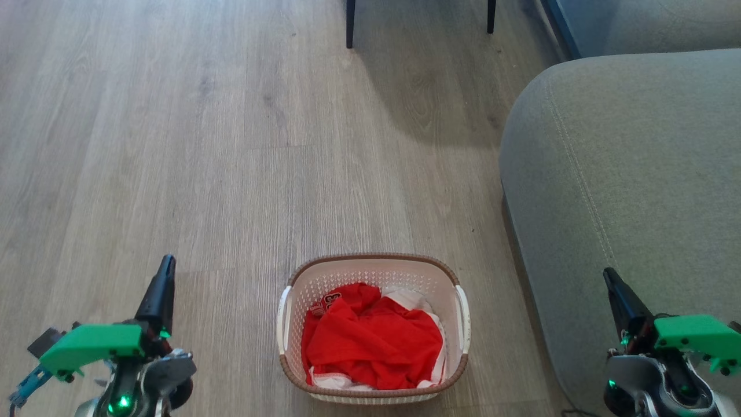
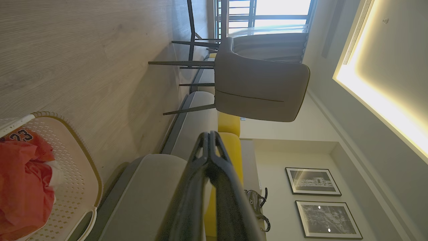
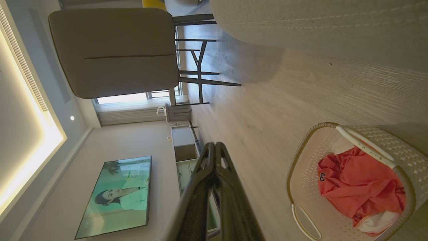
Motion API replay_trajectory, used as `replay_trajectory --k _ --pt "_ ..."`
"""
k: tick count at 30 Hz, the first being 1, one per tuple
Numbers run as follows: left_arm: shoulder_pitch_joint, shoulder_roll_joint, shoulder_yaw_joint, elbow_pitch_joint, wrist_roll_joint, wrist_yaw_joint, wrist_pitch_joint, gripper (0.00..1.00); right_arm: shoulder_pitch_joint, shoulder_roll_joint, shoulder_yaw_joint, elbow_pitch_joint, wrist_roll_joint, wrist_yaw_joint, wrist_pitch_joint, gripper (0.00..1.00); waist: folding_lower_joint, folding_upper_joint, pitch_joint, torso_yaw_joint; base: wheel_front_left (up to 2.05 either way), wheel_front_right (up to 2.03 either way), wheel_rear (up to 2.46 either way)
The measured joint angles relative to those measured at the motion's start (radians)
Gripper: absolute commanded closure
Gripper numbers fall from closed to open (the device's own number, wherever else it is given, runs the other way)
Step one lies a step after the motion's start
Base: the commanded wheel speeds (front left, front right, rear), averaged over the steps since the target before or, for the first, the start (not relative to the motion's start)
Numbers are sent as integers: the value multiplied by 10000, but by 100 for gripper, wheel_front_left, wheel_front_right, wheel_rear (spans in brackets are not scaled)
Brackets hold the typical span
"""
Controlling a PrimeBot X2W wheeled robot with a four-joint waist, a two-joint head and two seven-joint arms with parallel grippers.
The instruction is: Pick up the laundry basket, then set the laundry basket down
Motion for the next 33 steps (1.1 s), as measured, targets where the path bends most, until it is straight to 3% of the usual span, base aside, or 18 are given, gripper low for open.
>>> replay_trajectory --k 33 --pt "0 -2 0 0 0 0 0 100 0 0 -6 0 -2 0 0 100 0 0 0 0 0 0 0"
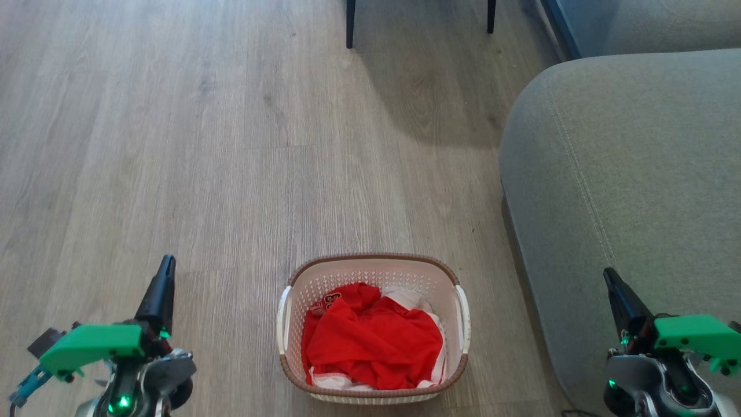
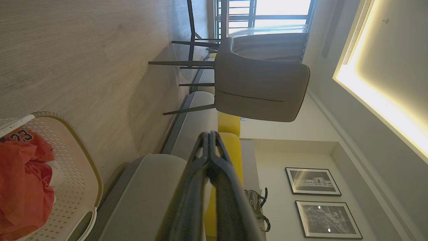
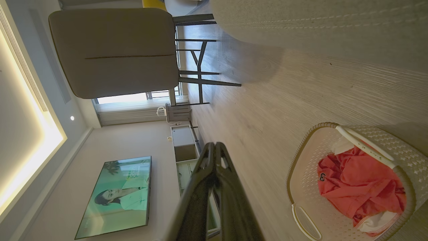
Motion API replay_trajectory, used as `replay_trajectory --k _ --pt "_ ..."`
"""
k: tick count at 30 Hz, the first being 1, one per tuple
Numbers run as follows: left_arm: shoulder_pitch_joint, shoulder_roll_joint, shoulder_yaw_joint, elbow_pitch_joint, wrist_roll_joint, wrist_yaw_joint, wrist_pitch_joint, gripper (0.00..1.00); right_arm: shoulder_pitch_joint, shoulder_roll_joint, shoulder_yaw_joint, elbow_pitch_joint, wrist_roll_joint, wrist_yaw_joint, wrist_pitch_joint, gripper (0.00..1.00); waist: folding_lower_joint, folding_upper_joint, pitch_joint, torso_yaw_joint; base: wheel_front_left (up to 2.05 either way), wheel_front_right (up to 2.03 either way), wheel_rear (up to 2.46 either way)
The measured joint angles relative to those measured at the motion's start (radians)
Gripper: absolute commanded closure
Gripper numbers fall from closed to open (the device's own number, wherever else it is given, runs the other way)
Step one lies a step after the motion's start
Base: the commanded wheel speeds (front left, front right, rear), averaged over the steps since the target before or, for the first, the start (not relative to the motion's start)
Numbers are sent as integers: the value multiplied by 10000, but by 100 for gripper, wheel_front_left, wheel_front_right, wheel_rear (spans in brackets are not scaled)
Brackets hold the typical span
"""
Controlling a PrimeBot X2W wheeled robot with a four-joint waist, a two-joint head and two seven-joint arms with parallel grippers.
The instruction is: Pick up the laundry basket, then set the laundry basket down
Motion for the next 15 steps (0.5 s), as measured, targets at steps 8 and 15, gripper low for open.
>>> replay_trajectory --k 8,15 --pt "0 0 0 0 0 0 0 100 0 0 0 0 0 0 2 100 0 0 0 0 0 0 0" --pt "0 0 0 0 0 0 0 100 0 2 -2 0 0 0 2 100 0 0 0 0 0 0 0"
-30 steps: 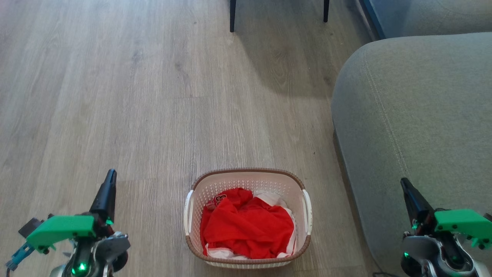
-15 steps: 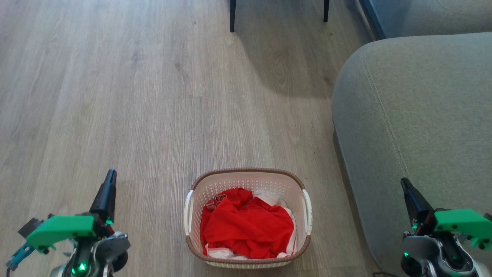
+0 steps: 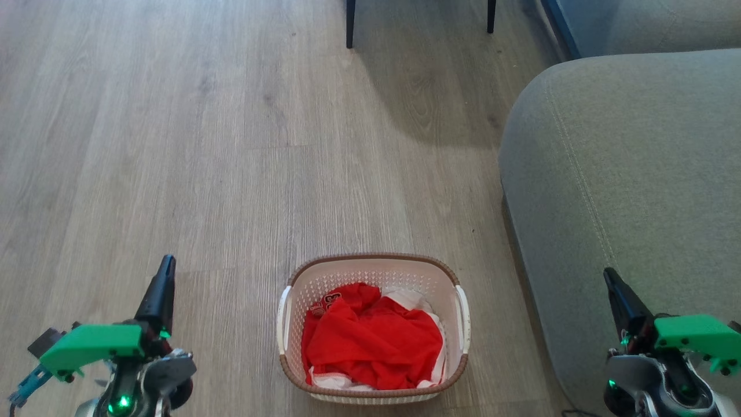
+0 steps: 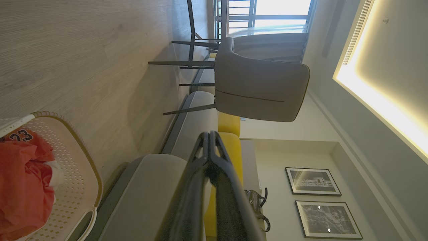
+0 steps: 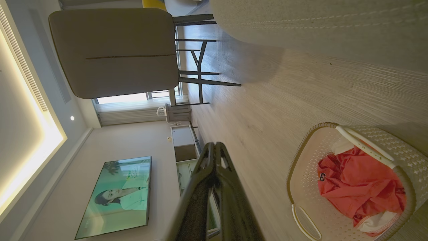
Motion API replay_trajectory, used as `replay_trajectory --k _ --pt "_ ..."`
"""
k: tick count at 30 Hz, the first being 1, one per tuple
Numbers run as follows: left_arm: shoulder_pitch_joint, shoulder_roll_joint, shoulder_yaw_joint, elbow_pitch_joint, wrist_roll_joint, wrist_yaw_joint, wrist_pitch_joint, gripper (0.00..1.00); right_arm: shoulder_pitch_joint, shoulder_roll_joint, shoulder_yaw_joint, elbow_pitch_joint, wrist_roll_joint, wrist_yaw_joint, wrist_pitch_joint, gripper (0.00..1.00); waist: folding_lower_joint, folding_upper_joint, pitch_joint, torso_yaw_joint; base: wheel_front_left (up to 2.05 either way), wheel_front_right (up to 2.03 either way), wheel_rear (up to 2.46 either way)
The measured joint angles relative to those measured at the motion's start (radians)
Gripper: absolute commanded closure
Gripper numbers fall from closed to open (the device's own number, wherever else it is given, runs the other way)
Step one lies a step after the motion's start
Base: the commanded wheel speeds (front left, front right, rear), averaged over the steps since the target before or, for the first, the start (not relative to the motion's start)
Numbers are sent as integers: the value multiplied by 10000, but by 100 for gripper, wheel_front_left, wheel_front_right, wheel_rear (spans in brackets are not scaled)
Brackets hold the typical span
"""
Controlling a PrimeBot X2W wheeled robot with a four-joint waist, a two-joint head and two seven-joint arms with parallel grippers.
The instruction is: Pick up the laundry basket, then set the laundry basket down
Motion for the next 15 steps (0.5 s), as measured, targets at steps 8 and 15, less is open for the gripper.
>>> replay_trajectory --k 8,15 --pt "453 -15 -40 708 0 12 -4 0 371 109 61 725 2 0 -6 0 0 0 -2 0 0 0 0" --pt "794 -48 -130 702 17 13 -151 0 636 125 245 798 2 0 -144 0 0 0 -21 6 0 0 0"
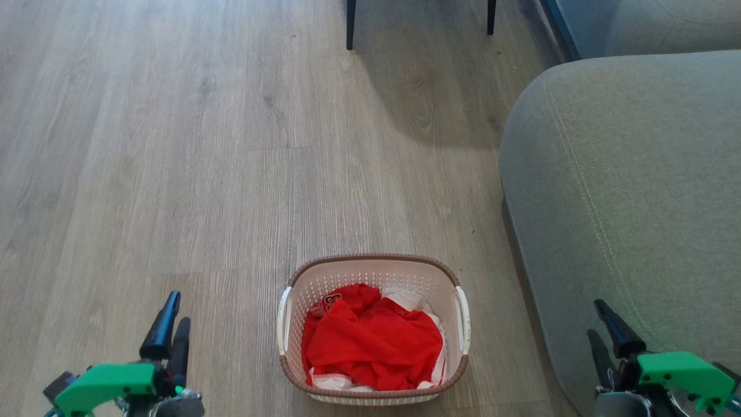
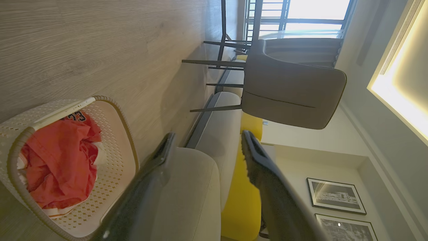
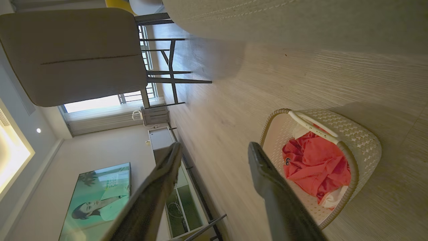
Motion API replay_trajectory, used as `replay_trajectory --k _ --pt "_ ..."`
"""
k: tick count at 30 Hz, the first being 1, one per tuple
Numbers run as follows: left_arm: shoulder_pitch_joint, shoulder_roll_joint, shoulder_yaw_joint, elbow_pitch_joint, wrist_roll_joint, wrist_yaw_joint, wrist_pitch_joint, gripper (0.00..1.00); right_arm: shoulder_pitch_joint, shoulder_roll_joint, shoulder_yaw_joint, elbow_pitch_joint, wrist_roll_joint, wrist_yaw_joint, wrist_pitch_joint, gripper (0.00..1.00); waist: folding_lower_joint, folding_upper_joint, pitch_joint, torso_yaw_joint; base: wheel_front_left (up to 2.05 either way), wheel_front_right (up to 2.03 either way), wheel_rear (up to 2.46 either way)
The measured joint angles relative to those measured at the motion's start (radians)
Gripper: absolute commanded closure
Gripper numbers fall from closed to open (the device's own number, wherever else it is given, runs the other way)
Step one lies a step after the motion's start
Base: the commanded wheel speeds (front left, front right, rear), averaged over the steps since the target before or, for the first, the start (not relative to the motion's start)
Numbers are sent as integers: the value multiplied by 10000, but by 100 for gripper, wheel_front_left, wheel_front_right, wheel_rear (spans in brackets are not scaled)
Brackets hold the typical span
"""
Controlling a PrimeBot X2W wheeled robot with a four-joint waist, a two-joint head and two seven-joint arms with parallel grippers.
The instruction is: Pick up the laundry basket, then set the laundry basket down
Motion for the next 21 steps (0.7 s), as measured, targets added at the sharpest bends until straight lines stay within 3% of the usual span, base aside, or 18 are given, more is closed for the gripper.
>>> replay_trajectory --k 14,21 --pt "4 -2 -224 -502 980 105 -408 0 0 -2 142 -240 -823 0 -391 0 0 0 -26 20 0 0 0" --pt "3 -2 -309 -947 1985 322 -606 0 -1 -2 221 -546 -1837 0 -581 0 0 0 -29 34 0 0 0"
